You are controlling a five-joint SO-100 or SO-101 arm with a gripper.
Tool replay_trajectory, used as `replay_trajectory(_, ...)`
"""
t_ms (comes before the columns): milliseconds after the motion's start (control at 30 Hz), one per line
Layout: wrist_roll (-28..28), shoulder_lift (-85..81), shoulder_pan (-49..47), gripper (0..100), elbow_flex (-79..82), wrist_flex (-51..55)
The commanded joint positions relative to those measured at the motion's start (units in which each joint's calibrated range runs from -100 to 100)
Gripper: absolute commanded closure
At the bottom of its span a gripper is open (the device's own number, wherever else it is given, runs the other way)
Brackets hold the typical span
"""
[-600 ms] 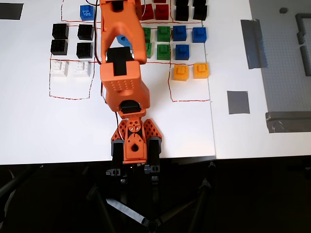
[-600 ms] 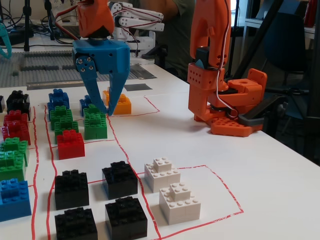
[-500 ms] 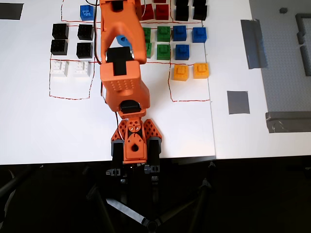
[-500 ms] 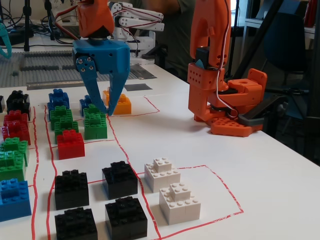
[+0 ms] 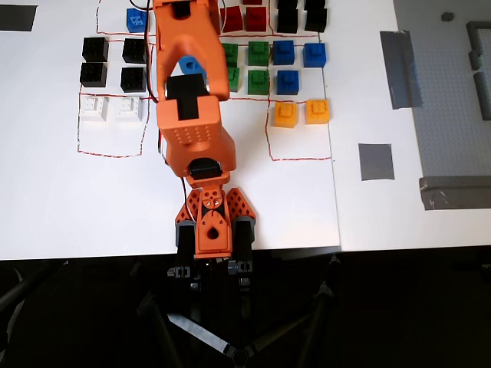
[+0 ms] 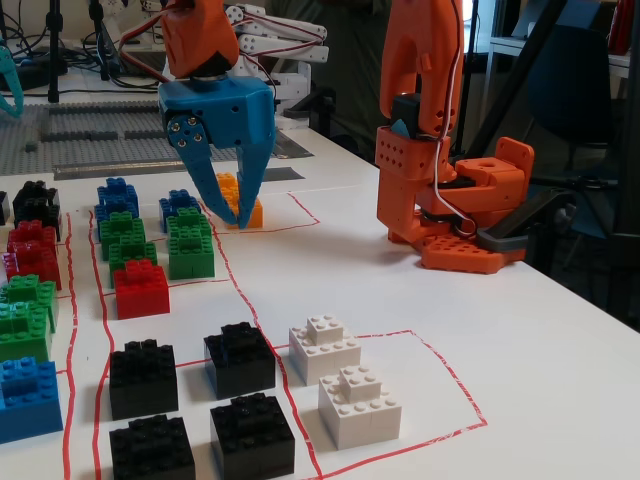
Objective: Grab the block and put it in the grey marker
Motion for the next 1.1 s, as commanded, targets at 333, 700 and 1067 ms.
replay_trajectory(333,-3.81,-10.38,-12.05,100,-9.16,1.15)
replay_trajectory(700,-6.2,-8.74,-21.62,100,-14.97,0.9)
replay_trajectory(1067,-9.08,-6.76,-29.19,100,-18.33,-3.75)
